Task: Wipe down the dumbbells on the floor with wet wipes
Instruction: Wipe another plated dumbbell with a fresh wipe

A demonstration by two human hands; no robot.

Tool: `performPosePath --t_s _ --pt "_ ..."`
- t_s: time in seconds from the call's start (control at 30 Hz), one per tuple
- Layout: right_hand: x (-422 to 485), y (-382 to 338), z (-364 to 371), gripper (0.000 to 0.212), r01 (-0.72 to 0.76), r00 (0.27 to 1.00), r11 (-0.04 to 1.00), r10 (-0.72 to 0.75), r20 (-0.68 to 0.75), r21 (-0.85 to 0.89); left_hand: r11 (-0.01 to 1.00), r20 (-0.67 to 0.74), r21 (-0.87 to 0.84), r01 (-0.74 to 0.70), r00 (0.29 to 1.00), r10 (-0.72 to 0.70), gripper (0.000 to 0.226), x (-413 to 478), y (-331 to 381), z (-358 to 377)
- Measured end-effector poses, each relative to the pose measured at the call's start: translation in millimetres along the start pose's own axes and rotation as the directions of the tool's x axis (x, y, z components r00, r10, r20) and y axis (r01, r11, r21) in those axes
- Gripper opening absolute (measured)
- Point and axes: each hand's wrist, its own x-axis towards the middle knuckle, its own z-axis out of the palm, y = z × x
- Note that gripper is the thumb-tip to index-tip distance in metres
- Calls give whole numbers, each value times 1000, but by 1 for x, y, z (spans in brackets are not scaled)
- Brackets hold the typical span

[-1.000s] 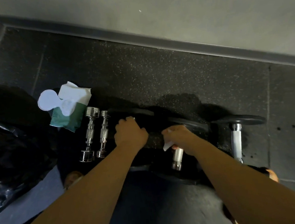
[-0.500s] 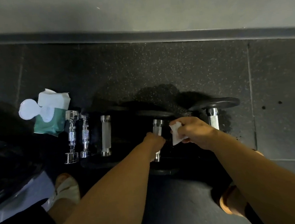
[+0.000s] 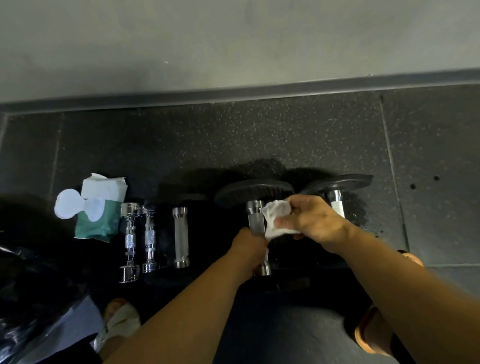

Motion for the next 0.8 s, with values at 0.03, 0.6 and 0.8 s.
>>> performPosePath --t_s 0.03,0.6,0.8 --pt "-7 -10 4 10 17 1000 1000 -17 -2 1 999 -2 0 -41 999 41 8 -12 6 -7" --pt "-128 -154 101 30 412 873 816 -481 -83 -405 953 -199 -49 -299 938 284 10 -234 39 -170" --pt "-158 -204 138 23 464 883 861 -469 25 -207 937 -247 -194 -292 939 241 7 -257 20 -207"
